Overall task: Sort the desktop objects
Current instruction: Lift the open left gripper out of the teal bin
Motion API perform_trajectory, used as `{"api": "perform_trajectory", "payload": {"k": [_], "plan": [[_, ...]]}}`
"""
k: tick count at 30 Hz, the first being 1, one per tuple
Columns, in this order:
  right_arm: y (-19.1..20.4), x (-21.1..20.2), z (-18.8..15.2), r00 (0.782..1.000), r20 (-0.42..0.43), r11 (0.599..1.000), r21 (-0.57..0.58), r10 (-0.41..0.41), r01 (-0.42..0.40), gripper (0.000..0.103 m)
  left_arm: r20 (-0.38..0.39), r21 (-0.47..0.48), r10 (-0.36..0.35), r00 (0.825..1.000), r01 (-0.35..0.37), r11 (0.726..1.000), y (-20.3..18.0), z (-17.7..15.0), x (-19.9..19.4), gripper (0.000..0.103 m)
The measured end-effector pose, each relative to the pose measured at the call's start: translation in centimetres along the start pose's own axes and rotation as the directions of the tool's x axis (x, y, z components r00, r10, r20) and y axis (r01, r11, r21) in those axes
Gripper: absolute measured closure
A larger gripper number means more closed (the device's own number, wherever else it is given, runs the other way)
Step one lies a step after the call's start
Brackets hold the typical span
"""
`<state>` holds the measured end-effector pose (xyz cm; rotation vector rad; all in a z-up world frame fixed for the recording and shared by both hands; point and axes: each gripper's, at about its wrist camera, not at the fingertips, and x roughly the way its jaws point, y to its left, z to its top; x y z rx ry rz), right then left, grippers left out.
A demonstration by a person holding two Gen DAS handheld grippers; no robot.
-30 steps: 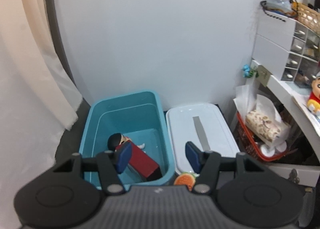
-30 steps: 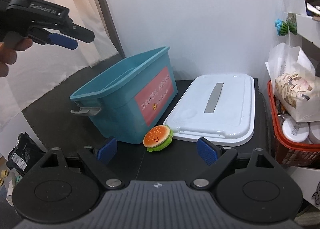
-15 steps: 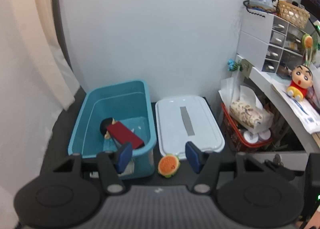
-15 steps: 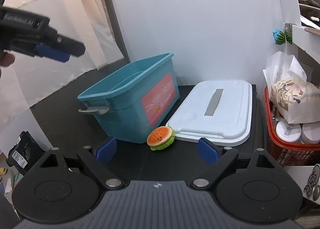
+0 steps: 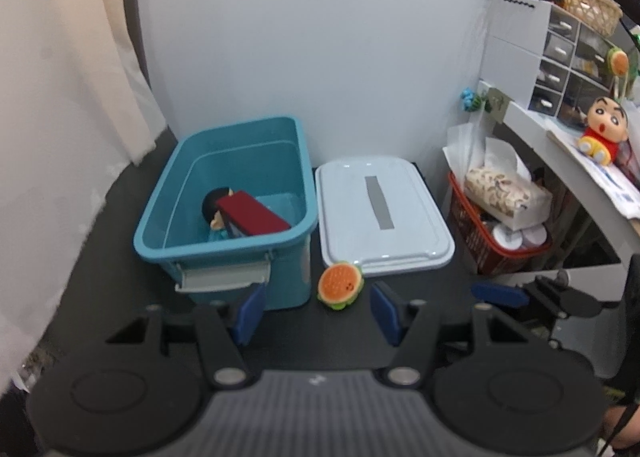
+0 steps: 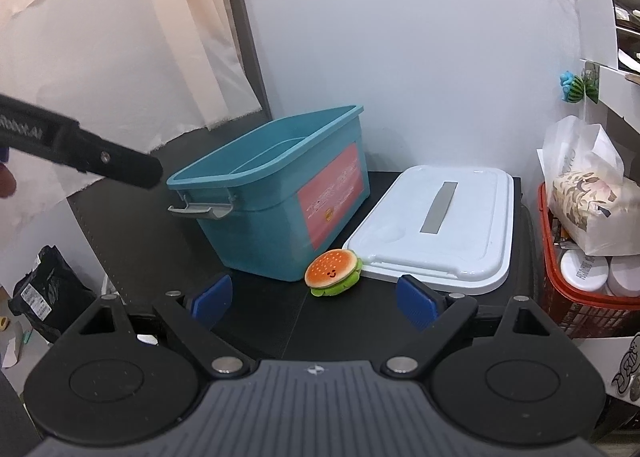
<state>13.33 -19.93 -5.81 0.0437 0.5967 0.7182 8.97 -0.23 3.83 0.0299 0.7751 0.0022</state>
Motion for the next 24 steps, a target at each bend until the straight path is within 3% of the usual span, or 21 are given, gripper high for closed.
{"api": "perform_trajectory", "payload": {"k": [24], "plan": [[0.8, 2.6, -1.1, 0.999, -0.051, 1.0, -0.023, -0.005, 0.004, 0.011, -0.052, -0.068, -0.021, 0.998, 0.017, 0.998, 2.1, -2.4, 6.1, 0.042]]}}
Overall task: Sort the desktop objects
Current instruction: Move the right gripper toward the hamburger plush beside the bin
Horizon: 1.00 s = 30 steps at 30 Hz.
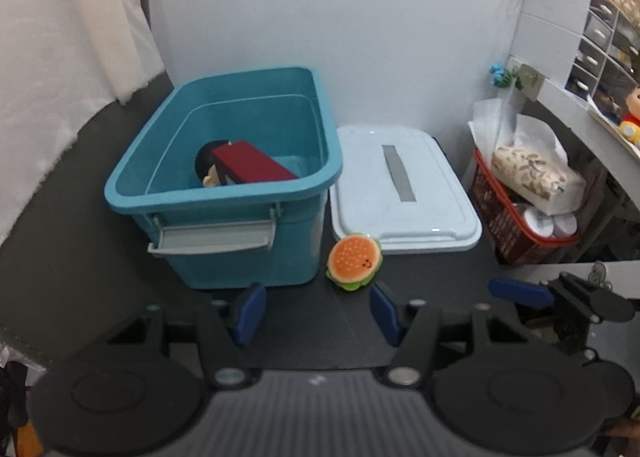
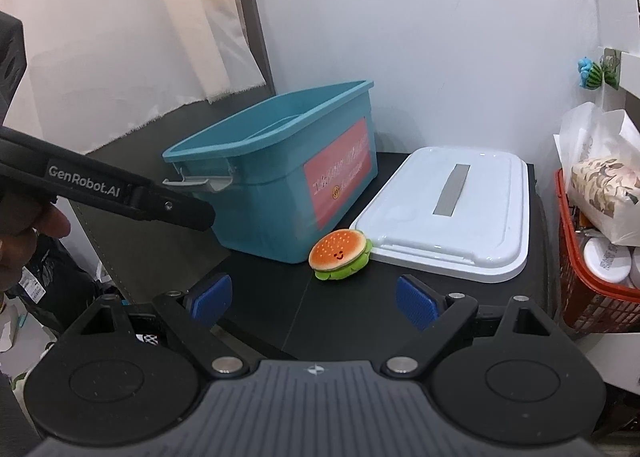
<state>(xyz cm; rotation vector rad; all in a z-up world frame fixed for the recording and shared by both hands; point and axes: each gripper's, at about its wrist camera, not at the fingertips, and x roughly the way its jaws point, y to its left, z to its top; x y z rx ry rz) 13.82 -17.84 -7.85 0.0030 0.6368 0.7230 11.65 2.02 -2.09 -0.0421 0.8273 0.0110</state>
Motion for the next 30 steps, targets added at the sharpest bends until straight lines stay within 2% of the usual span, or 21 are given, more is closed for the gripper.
{"api": "perform_trajectory", "payload": {"k": [13, 19, 21, 23, 30], "plan": [[0.0, 1.3, -0.4, 1.0, -0.022, 1.0, 0.001, -0.012, 0.012, 0.011, -0.005, -0.025, -0.009, 1.0, 0.009, 1.0, 1.2, -0.2, 2.1, 0.042], [-0.2, 1.7, -0.4, 1.0, -0.017, 1.0, 0.003, -0.024, 0.024, 0.013, 0.022, -0.009, -0.003, 1.0, 0.003, 1.0, 1.5, -0.4, 2.4, 0.042], [-0.2, 2.2, -0.4, 0.999, -0.026, 1.0, -0.005, -0.022, 0.021, 0.016, 0.017, -0.02, -0.01, 1.0, 0.01, 1.0, 1.7, -0.6, 2.9, 0.043], [0.0, 2.6, -0.4, 0.999, -0.036, 1.0, -0.016, -0.019, 0.019, 0.017, 0.009, -0.031, -0.02, 1.0, 0.02, 0.999, 2.0, -0.9, 3.5, 0.046], [-0.2, 5.6, -0.2, 0.998, -0.051, 0.999, -0.026, -0.022, 0.021, 0.019, 0.0, -0.036, -0.049, 0.999, 0.049, 0.998, 2.8, -1.4, 5.2, 0.046]]}}
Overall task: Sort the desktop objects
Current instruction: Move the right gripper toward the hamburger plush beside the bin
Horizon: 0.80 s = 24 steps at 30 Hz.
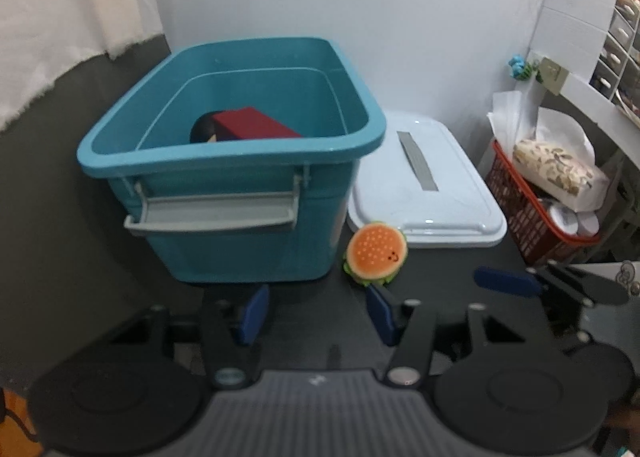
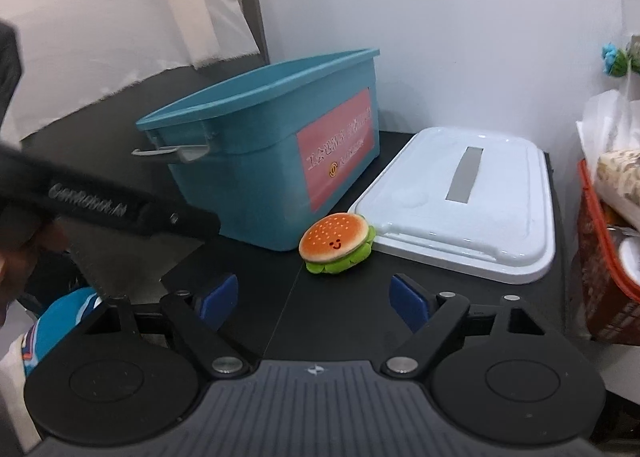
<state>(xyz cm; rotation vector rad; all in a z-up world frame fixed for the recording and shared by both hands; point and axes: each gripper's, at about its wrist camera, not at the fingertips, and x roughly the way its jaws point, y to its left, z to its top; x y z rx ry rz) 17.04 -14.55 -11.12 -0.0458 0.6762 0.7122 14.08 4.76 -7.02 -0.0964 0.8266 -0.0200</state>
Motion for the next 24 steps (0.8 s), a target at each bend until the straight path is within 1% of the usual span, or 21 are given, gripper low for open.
{"api": "perform_trajectory", "payload": {"k": [3, 6, 9, 14, 17, 24], "plan": [[-0.6, 1.4, 0.5, 1.0, -0.006, 1.0, 0.016, 0.0, 0.0, 0.022, 0.006, -0.001, -0.011, 1.0, 0.011, 1.0, 0.4, -0.2, 0.6, 0.046], [-1.1, 2.5, 0.9, 1.0, -0.004, 0.999, 0.021, -0.024, 0.024, 0.023, -0.009, -0.004, -0.021, 1.0, 0.021, 1.0, 0.8, -0.7, 1.4, 0.046], [-1.1, 3.3, 1.4, 0.999, 0.008, 0.999, -0.019, -0.042, 0.042, 0.023, -0.015, -0.005, -0.032, 0.999, 0.032, 0.999, 1.2, -1.1, 2.0, 0.046], [-0.9, 5.1, 1.7, 0.999, -0.008, 0.996, -0.073, -0.053, 0.052, 0.023, -0.011, -0.002, -0.048, 0.999, 0.048, 0.999, 2.1, -1.4, 2.5, 0.046], [-0.5, 6.1, 1.6, 0.999, -0.014, 0.993, -0.106, -0.05, 0.049, 0.023, -0.012, 0.016, -0.068, 0.998, 0.068, 0.998, 2.4, -1.6, 2.8, 0.046], [0.3, 7.6, 1.3, 0.996, -0.037, 0.978, -0.196, -0.078, 0.069, 0.023, -0.046, -0.003, -0.075, 0.996, 0.075, 0.997, 3.5, -2.0, 3.3, 0.046]]}}
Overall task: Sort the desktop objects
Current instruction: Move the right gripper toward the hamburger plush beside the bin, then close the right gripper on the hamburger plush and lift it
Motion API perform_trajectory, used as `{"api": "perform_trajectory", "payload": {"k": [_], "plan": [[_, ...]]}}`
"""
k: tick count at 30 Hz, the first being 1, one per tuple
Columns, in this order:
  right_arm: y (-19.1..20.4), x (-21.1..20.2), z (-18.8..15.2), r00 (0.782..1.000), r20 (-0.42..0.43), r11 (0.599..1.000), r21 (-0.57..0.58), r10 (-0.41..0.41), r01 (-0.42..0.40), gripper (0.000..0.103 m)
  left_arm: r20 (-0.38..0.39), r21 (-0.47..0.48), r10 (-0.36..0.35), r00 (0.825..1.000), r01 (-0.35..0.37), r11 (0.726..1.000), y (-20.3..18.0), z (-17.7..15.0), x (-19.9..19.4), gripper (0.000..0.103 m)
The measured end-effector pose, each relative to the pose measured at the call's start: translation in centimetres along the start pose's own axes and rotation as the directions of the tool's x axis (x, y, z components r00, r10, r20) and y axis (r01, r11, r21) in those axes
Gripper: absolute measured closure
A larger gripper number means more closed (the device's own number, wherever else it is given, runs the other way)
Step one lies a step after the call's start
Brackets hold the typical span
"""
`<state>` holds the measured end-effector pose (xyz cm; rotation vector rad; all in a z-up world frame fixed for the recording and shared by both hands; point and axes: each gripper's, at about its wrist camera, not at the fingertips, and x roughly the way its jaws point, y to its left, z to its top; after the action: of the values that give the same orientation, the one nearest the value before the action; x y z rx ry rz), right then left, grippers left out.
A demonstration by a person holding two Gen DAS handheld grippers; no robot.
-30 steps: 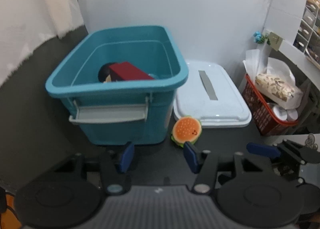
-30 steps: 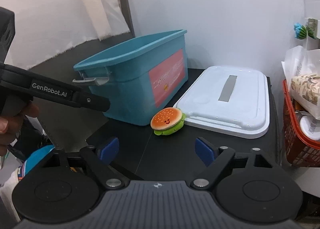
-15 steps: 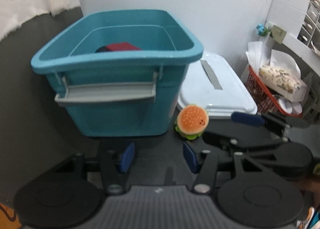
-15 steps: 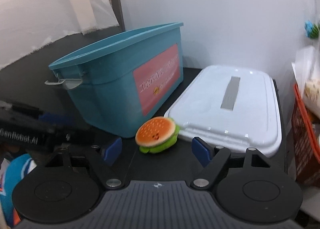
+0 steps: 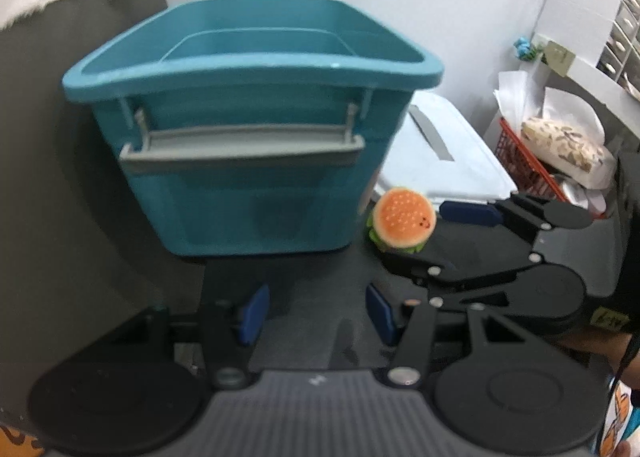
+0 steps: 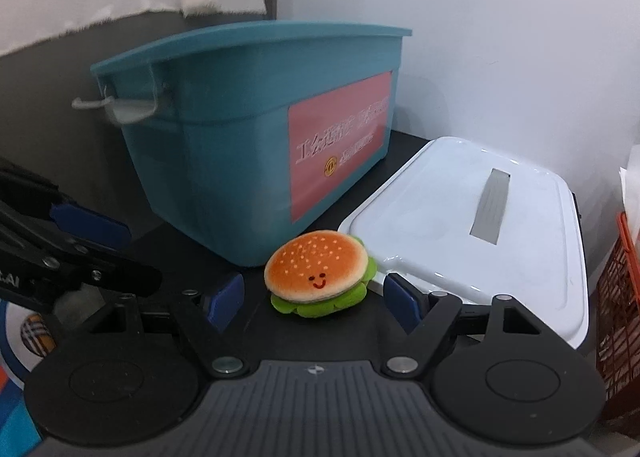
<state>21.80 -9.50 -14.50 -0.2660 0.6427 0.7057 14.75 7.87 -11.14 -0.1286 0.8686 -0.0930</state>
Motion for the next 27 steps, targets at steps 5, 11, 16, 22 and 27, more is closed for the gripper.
{"api": "perform_trajectory", "payload": {"k": [5, 11, 16, 22, 27], "plan": [[0.6, 0.8, 0.5, 1.0, -0.014, 0.999, -0.044, -0.023, 0.023, 0.031, -0.01, 0.002, 0.003, 1.0, -0.003, 1.0, 0.2, 0.4, -0.1, 0.046], [1.1, 1.5, 0.6, 0.999, -0.026, 0.996, -0.078, -0.037, 0.035, 0.044, 0.009, 0.008, 0.012, 1.0, -0.012, 1.0, -0.2, 1.3, -1.3, 0.046], [1.0, -0.1, 0.3, 1.0, -0.014, 0.997, -0.075, 0.015, -0.016, 0.046, 0.015, 0.007, -0.011, 1.0, 0.011, 1.0, -0.9, 1.8, -2.4, 0.046], [1.3, -3.2, 0.4, 0.998, 0.033, 0.994, -0.092, 0.061, -0.058, 0.046, 0.029, 0.024, -0.056, 0.998, 0.056, 0.998, -2.0, 2.6, -4.0, 0.046], [1.6, -6.4, 0.6, 0.99, 0.089, 0.989, -0.112, 0.108, -0.098, 0.046, 0.05, 0.049, -0.108, 0.993, 0.106, 0.993, -3.2, 3.5, -5.8, 0.046]]}}
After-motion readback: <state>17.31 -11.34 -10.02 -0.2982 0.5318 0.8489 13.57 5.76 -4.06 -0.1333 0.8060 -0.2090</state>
